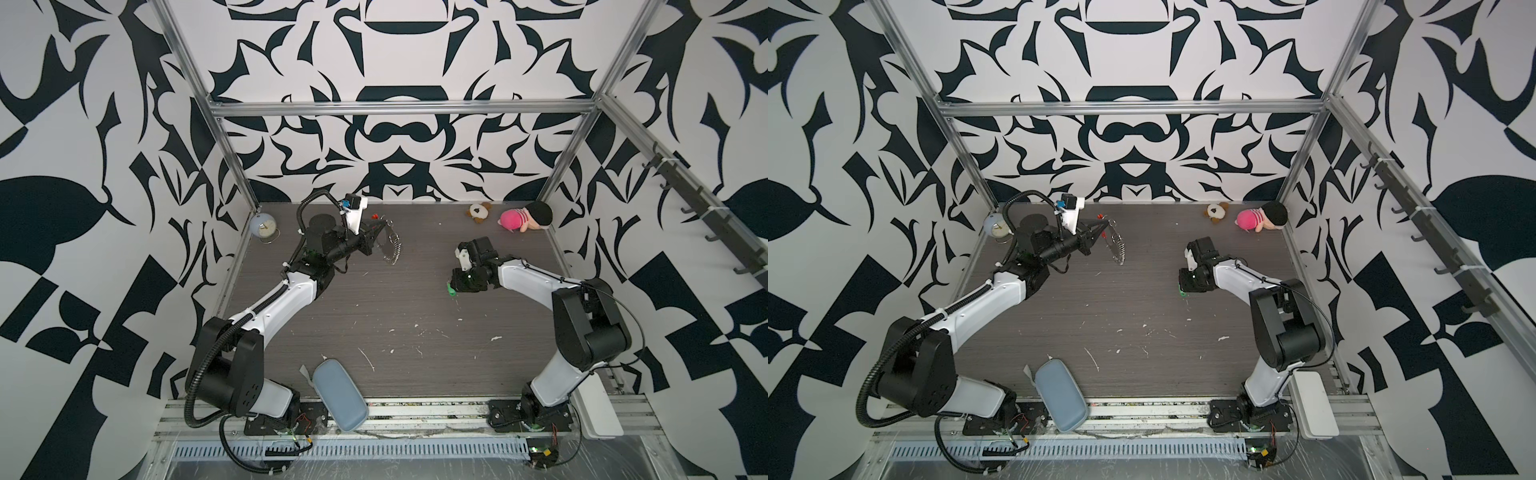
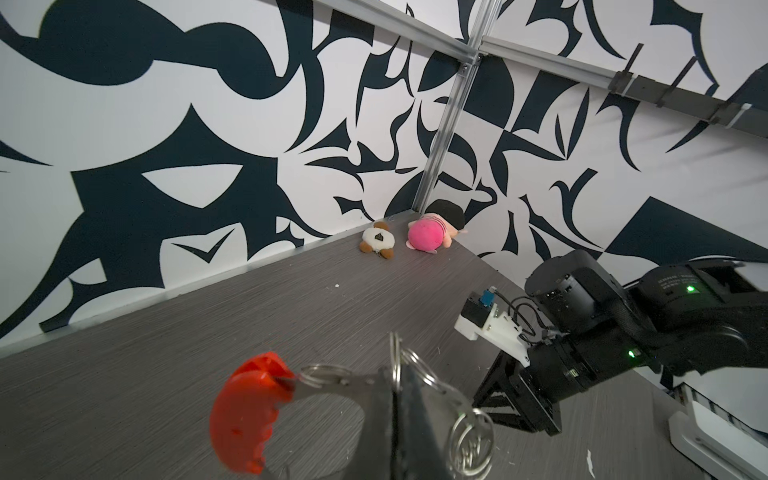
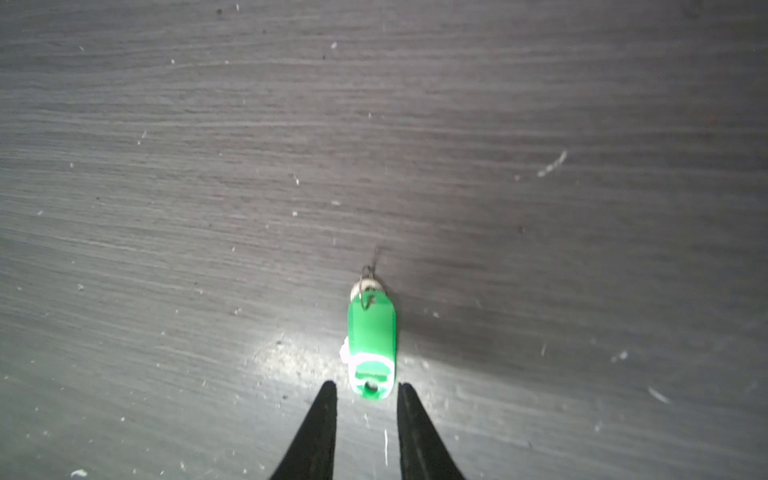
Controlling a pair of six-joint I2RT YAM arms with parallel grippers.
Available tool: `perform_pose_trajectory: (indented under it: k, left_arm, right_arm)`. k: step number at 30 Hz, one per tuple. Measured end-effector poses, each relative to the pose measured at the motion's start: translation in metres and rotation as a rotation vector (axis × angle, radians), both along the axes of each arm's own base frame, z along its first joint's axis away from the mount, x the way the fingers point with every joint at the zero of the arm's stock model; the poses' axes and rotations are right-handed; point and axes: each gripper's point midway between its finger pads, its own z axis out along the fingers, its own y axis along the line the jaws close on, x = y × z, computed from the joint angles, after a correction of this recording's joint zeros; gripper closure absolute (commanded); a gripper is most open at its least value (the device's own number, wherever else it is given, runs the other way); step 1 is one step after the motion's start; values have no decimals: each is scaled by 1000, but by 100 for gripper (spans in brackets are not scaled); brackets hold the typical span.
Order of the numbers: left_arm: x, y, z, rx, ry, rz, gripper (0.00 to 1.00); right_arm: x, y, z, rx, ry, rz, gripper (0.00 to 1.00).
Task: Put the keys on the keyring
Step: 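Lower the right gripper and grasp the green-tagged key by its tag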
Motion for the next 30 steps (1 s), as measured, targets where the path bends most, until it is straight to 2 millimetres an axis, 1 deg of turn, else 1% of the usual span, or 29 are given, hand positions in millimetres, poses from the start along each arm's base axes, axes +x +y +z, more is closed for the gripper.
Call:
perform_pose_trajectory:
  k: [3, 6, 10, 18, 24, 26, 27, 30]
  left_arm:
    - [-1, 1, -6, 10, 8, 2, 100]
    - [-1, 0, -6, 20, -8, -5, 98]
    - [0, 1, -6, 29, -19, 5, 97]
    - [1, 2, -7, 39, -25, 12, 97]
    - [1, 2, -7, 39, -25, 12, 97]
    - [1, 2, -7, 39, -26, 12, 97]
    - [1, 2, -7, 39, -26, 12, 97]
    - [1, 2, -6, 38, -27, 12, 98]
  right_arm:
    - [7, 2, 1, -2, -10, 7, 72]
    - [14, 4, 0, -4, -17, 17, 74]
    - [22, 7, -7, -15, -10, 28, 75]
    - [23, 13, -16, -49, 1, 59, 77]
    - [24, 10, -25, -99, 4, 70, 79]
    - [25, 9, -24, -111, -4, 73, 80]
    - [26, 8, -24, -117, -6, 74, 82]
    - [28, 7, -25, -134, -14, 85, 99]
